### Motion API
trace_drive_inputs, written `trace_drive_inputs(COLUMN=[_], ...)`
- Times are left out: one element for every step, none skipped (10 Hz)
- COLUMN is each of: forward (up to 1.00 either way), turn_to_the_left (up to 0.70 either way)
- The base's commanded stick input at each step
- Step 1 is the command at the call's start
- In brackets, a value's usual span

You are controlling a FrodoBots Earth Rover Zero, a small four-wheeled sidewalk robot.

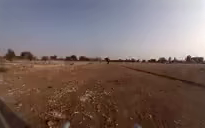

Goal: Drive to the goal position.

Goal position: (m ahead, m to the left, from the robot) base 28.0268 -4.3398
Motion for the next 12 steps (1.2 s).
trace_drive_inputs(forward=[0.5,0.5,0.5,0.5,0.5,0.5,0.5,0.5,0.5,0.5,0.5,0.5], turn_to_the_left=[0.0,0.0,0.0,0.0,0.0,0.0,0.0,0.0,0.0,0.0,0.0,0.0])
